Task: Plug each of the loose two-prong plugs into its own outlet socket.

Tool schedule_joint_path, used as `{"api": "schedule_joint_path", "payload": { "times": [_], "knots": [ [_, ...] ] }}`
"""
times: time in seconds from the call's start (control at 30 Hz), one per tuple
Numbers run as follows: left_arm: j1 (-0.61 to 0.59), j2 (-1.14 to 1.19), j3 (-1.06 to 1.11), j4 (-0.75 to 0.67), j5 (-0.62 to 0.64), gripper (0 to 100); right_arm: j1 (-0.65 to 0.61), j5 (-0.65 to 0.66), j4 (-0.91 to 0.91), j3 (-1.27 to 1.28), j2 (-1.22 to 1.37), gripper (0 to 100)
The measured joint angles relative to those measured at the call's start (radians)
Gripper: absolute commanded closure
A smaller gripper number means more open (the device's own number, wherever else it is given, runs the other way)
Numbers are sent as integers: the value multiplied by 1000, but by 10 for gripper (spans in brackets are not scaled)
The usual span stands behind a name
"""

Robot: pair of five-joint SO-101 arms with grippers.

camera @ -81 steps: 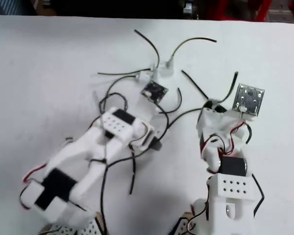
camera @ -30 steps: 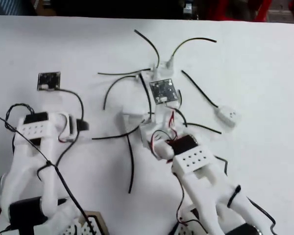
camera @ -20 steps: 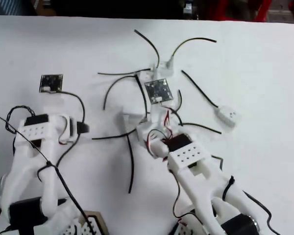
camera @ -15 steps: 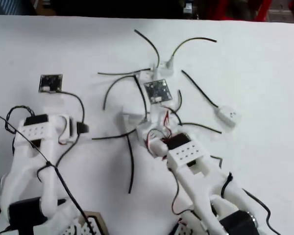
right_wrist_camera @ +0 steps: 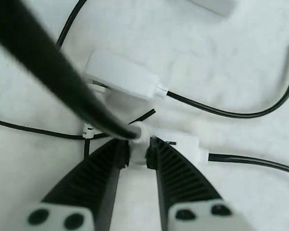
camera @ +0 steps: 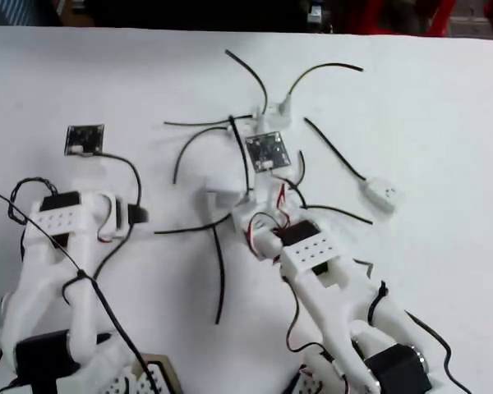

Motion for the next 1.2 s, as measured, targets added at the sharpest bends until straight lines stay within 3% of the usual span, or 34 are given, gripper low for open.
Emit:
{"api": "schedule_joint_path", "payload": {
  "times": [0.47, 1.2],
  "knots": [
    [-12, 0, 0, 0, 0, 679, -25, 23, -2, -14, 112, 981],
    [-12, 0, 0, 0, 0, 679, 14, 252, 18, 86, 2, 982]
  ]
}}
